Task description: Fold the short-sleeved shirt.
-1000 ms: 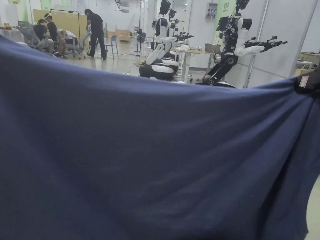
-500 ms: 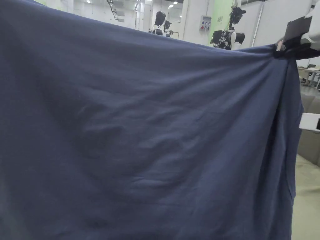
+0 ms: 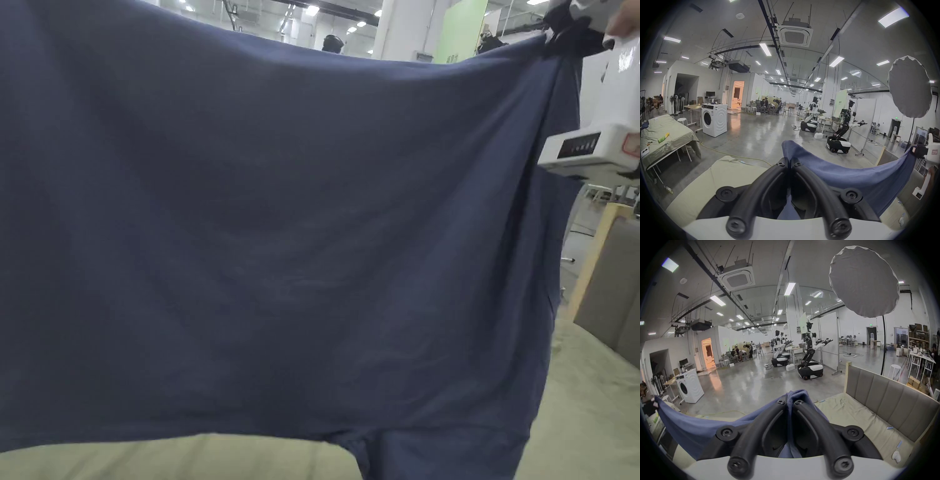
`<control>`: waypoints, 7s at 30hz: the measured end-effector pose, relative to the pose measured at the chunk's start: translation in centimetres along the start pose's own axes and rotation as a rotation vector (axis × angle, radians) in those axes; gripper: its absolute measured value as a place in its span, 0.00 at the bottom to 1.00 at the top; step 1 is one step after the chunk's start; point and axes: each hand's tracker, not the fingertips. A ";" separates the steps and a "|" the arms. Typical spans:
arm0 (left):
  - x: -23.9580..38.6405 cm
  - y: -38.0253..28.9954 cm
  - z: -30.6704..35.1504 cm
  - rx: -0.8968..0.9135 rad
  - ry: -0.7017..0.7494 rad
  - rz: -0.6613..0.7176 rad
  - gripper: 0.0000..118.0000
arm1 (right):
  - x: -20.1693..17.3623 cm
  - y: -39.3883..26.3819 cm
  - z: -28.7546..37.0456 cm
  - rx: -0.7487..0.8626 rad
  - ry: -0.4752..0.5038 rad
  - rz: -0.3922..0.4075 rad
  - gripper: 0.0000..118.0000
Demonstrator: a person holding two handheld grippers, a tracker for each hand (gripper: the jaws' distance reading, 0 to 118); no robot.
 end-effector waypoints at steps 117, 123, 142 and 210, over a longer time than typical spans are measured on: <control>-12.8 -51.9 36.5 -0.733 -0.076 0.352 0.47 | 19.5 -49.8 42.0 -0.670 0.021 -0.162 0.03; -13.6 -52.3 37.2 -0.713 -0.036 0.532 0.13 | 21.1 -49.6 41.6 -0.594 -0.056 -0.236 0.25; -12.8 -52.2 37.4 -0.686 -0.037 0.514 0.13 | 21.2 -52.9 36.9 -0.767 -0.010 -0.130 0.05; -11.6 -48.1 22.6 -0.815 0.007 0.072 0.42 | 17.4 -49.0 31.9 -0.695 0.161 -0.186 0.02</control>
